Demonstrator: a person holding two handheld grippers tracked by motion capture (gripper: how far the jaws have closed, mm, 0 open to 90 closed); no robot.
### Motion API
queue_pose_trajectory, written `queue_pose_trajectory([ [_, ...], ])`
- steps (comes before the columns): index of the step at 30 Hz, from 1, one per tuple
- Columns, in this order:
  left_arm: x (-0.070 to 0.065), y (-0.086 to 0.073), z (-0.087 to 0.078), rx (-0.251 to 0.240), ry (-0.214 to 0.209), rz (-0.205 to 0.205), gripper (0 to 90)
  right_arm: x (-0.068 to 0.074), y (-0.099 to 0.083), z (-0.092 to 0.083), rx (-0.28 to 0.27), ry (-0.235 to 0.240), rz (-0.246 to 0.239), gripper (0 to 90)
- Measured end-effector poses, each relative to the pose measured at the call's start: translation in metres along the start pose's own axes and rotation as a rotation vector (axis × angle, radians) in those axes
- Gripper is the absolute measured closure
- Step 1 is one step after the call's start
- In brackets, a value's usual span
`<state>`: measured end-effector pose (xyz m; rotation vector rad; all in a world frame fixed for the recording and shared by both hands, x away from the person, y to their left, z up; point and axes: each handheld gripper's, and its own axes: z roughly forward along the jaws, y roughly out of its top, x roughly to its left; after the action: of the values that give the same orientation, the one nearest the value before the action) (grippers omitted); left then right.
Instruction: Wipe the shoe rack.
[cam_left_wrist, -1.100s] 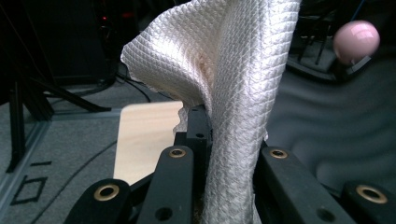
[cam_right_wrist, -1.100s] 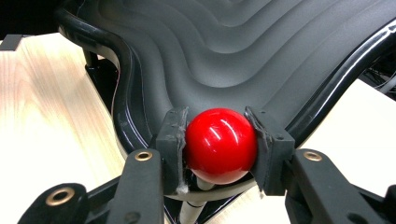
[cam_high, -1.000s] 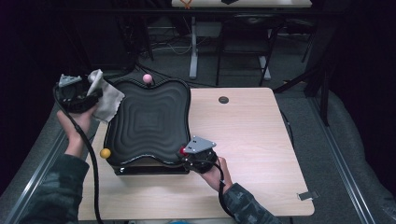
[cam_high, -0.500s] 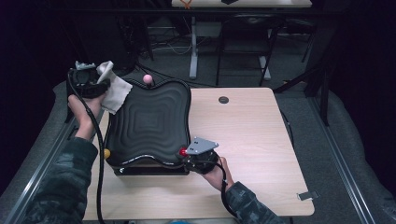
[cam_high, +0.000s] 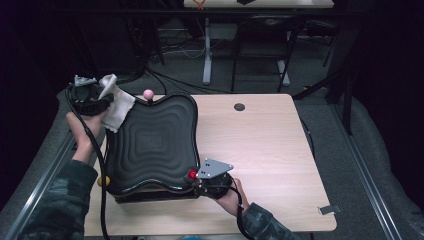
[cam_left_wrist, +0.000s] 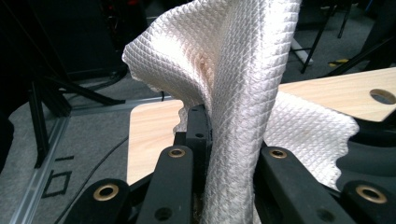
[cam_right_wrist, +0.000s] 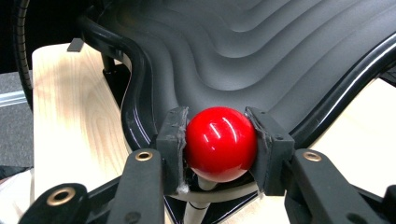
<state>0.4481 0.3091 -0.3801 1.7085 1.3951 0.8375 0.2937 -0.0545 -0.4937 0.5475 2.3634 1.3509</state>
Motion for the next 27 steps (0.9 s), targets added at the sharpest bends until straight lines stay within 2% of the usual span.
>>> queue_pose_trajectory([
  [6, -0.007, 0.004, 0.004, -0.006, -0.005, 0.016, 80.9, -0.001, -0.001, 0.002, -0.013, 0.006, 0.008, 60.3],
  [8, -0.013, 0.005, 0.005, -0.006, 0.001, 0.038, 80.8, -0.002, -0.001, 0.003, -0.025, 0.012, 0.011, 60.2],
  [14, -0.027, 0.006, 0.011, 0.01, -0.032, 0.074, 80.9, -0.002, 0.0, 0.004, -0.019, 0.015, 0.018, 60.2],
  [23, -0.045, 0.01, 0.016, 0.031, -0.092, 0.104, 80.6, -0.002, 0.003, 0.006, -0.002, 0.009, 0.016, 60.1],
  [27, -0.047, 0.011, 0.017, 0.039, -0.092, 0.118, 80.6, -0.001, 0.005, 0.006, 0.014, 0.008, 0.018, 60.1],
])
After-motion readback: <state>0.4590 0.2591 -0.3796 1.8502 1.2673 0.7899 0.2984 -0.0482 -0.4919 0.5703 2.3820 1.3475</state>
